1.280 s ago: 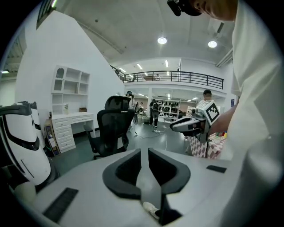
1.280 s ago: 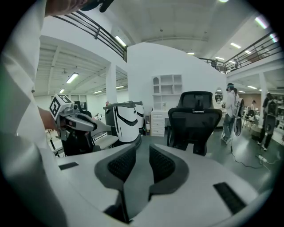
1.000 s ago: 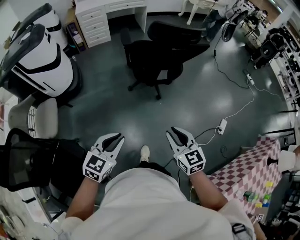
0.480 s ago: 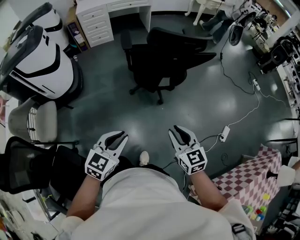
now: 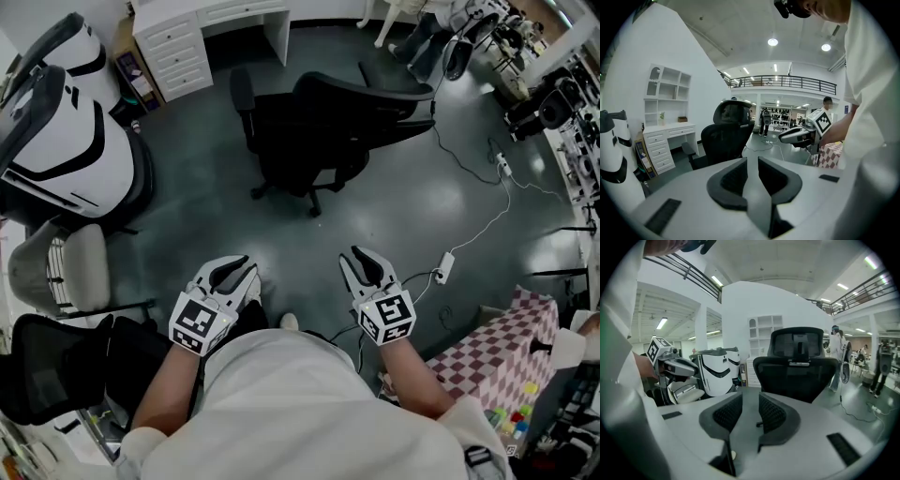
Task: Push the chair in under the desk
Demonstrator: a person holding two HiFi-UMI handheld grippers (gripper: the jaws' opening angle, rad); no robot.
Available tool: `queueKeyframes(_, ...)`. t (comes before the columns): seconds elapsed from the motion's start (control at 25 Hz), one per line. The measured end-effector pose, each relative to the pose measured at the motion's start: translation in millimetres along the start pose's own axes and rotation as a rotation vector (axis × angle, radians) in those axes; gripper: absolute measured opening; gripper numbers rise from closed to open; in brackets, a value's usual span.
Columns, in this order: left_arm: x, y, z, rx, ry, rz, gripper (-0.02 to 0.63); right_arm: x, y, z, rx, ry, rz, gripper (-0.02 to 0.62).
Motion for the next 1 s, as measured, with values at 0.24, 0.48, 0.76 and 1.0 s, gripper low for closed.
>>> queueKeyframes(0.24, -38, 52, 25, 0.056, 0.007, 0.035, 0.071, -21, -32, 40, 0.084, 0.021, 0.027, 0.091)
queueKeyframes(0.48, -69, 92, 47, 0.125, 0.021, 0.081, 0.078, -35, -54, 68, 0.175, 0.041, 0.047, 0.103)
queueKeyframes(0.76, -86, 125, 74, 0.191, 0.052, 0.136, 0.090, -45, -85, 81, 0.310, 0.040, 0.085, 0.127)
queueKeyframes(1.0, -106, 134, 110, 0.197, 0.057, 0.149, 0.112, -52, -130, 88, 0.348, 0.033, 0.099, 0.178)
Point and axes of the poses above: the fingertips, and each gripper's own axes: z forward along the fingers, y to its left, x out of its underside, the point moved 2 cm from there along -z, backward along the fingers, and after that the axes turned 15 degrees about -z, right-handed, at the moved point
